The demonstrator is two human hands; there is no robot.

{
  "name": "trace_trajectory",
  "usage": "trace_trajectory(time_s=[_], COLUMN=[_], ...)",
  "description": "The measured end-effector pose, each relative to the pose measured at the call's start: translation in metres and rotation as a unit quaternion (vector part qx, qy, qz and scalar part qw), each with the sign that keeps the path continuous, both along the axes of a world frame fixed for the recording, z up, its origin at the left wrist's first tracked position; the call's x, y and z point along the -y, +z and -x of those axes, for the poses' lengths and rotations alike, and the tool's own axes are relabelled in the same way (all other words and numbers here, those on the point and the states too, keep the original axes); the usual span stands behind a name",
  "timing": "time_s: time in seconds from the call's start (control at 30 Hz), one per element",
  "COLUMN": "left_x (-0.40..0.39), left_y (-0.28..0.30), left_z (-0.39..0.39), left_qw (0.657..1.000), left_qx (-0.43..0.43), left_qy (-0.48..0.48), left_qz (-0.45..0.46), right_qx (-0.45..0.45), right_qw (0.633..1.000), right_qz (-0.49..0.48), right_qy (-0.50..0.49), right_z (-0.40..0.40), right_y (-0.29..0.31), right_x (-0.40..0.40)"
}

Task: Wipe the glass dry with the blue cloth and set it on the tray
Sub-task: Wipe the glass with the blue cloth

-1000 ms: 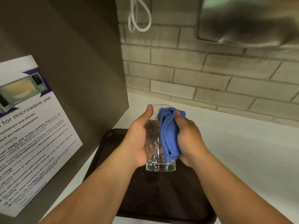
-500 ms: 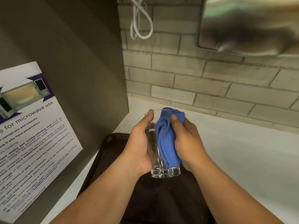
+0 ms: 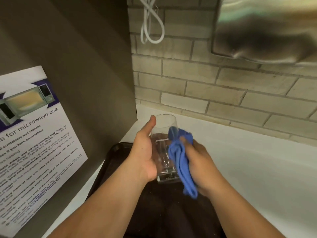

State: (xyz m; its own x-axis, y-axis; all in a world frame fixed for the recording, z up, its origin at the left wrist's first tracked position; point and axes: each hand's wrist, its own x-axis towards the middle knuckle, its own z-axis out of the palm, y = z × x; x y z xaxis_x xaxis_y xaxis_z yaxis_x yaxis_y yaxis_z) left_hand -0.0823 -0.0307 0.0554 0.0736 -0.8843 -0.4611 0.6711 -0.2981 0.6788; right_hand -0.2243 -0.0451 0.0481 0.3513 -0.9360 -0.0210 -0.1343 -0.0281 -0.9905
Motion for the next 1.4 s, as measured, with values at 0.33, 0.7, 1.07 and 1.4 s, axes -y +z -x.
trace_trajectory(time_s=[0.33, 0.7, 1.07, 1.4], left_x=[-0.002, -0.007, 0.0, 0.005], left_y=[-0.005, 0.001, -0.001, 0.003], left_z=[0.004, 0.019, 0.002, -0.008], left_qw=[0.997, 0.997, 0.996, 0.998], left_qx=[0.008, 0.075, 0.087, 0.042], left_qy=[-0.08, 0.005, -0.025, -0.017], left_qz=[0.017, 0.033, 0.002, 0.036], right_qx=[0.047, 0.008, -0.112, -0.023], right_qw=[0.996, 0.994, 0.976, 0.985], right_qz=[-0.007, 0.032, 0.183, 0.128], right_qy=[-0.078, -0.101, 0.015, 0.113], right_z=[-0.012, -0.023, -0.012, 0.002], right_y=[0.014, 0.016, 0.001, 0.001], right_x=[0.019, 0.022, -0.011, -0.025])
